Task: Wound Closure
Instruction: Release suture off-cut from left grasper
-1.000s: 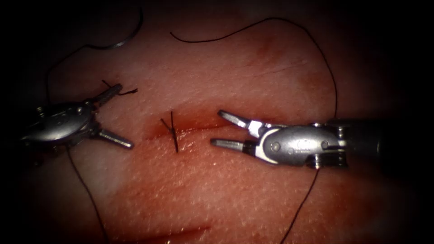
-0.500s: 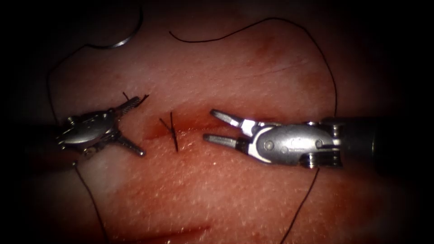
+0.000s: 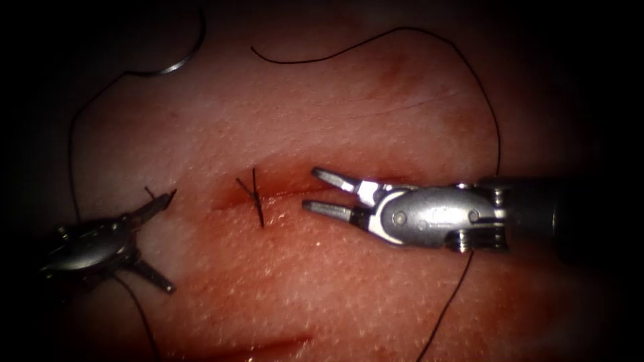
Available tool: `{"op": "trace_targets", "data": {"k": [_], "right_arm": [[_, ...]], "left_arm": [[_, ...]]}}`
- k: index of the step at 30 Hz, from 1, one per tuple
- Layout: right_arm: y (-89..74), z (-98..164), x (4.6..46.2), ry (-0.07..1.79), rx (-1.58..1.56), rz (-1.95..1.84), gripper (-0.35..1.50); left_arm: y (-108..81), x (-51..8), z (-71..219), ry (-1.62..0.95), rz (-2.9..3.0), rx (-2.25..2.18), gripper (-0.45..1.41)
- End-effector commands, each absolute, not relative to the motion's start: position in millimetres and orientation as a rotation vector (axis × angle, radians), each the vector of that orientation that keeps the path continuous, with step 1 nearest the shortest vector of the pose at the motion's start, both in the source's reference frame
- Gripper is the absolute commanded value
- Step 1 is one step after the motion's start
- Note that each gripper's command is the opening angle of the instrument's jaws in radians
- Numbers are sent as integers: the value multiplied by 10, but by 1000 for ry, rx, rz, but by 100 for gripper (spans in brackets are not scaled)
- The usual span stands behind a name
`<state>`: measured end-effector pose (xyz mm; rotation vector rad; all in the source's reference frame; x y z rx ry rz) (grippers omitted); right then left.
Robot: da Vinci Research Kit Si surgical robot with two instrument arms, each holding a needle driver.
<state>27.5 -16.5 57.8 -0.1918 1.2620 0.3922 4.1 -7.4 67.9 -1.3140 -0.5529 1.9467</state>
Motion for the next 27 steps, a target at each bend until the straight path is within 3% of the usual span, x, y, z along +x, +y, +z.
{"op": "trace_targets", "data": {"k": [1,6,13,27], "right_arm": [[-163,581,282,1264,-193,391,0],[-165,579,292,1269,-130,453,-35],[-167,573,341,1240,-56,634,-35],[-129,608,403,988,62,882,-35]], "left_arm": [[-73,34,682,-545,1958,-1325,123],[-49,14,663,-476,2006,-1322,123],[-27,-8,669,-410,2053,-1338,131],[-16,26,711,-364,2208,-1122,140]]}}
